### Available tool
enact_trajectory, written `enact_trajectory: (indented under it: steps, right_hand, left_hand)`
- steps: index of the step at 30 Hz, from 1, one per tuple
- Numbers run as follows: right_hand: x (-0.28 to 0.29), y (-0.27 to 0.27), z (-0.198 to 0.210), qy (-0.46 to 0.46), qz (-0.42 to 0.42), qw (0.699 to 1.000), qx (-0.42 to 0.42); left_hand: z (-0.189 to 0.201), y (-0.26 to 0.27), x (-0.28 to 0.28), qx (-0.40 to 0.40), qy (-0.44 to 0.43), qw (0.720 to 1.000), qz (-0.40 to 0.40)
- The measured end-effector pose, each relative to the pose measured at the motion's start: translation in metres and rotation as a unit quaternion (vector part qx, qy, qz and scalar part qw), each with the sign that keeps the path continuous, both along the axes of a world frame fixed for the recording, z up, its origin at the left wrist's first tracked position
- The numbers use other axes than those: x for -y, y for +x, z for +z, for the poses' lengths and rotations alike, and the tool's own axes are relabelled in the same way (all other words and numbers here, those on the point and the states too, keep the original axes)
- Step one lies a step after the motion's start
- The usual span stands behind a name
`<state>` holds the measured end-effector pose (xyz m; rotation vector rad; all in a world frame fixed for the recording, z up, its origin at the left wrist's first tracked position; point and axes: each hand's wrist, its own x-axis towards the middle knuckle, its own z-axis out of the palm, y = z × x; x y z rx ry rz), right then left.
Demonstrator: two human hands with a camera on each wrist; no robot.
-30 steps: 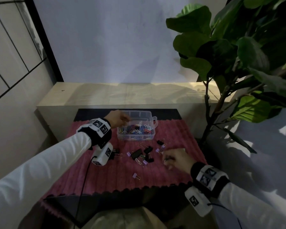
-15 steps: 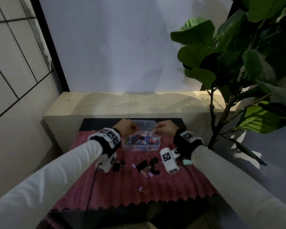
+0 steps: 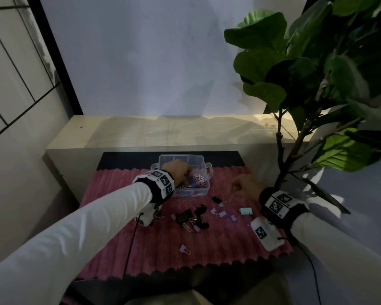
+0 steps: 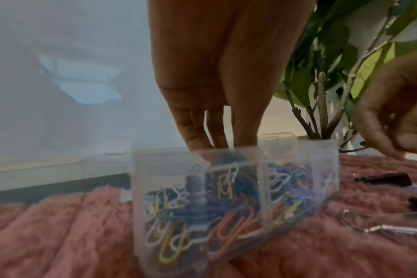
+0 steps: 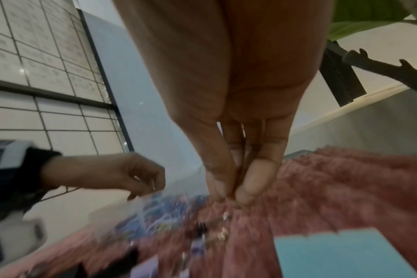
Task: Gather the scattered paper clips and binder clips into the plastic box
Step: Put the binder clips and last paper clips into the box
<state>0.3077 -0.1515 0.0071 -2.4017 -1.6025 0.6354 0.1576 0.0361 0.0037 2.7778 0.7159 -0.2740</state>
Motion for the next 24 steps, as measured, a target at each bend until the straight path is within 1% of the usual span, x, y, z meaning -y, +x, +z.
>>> enact_trajectory:
  steps: [4,7,9,12,14,15,17,19,21,23,24]
  right_hand:
    - [0.007,-0.014,-0.008,-0.019,0.036,0.999,-0.035]
    - [0.008,-0.022,-0.013,-0.044,0.062,0.995,-0.059]
    - [0.009,-0.024,-0.011,-0.057,0.08,0.994,-0.045]
    - [0.012,-0.022,-0.01,-0.069,0.091,0.993,-0.032]
    - [0.014,-0.022,-0.015,-0.091,0.104,0.99,0.0]
    - [0.015,-0.022,-0.017,-0.097,0.108,0.989,0.007]
    - [0.015,-0.022,-0.022,-0.087,0.105,0.991,-0.004]
    - [0.015,-0.018,-0.021,-0.058,0.082,0.994,-0.044]
    - [0.015,-0.013,-0.017,-0.007,0.035,0.994,-0.105]
    - [0.013,-0.011,-0.01,0.065,-0.022,0.979,-0.19]
    - [0.01,-0.012,-0.005,0.099,-0.036,0.97,-0.218]
  left_hand:
    - [0.009,-0.01,-0.006,0.072,-0.041,0.996,0.038]
    - [0.017,-0.023,-0.012,0.144,-0.073,0.983,0.082]
    - [0.025,-0.034,-0.014,0.19,-0.106,0.97,0.103]
    - [0.039,-0.059,-0.011,0.265,-0.133,0.946,0.128]
    - [0.045,-0.08,-0.005,0.307,-0.154,0.928,0.145]
    - [0.047,-0.093,0.0,0.316,-0.155,0.923,0.158]
    - [0.044,-0.117,0.012,0.316,-0.154,0.918,0.184]
    - [0.039,-0.141,0.022,0.316,-0.197,0.906,0.199]
    - [0.034,-0.161,0.025,0.327,-0.26,0.884,0.209]
    - [0.031,-0.177,0.025,0.344,-0.293,0.863,0.224]
    - [0.029,-0.183,0.025,0.348,-0.3,0.857,0.231]
